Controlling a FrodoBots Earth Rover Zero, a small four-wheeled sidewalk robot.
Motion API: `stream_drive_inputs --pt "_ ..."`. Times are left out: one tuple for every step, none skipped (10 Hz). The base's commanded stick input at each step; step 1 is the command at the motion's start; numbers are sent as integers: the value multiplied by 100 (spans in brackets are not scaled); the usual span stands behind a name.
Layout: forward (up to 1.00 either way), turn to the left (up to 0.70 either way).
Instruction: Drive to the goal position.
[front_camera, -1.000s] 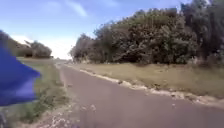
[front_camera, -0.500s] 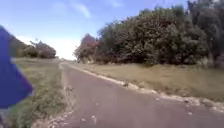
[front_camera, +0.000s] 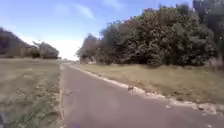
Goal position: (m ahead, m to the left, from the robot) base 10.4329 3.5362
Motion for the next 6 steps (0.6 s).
stream_drive_inputs --pt "70 0" --pt "64 0" --pt "32 0" --pt "0 0" --pt "0 0" --pt "0 0"
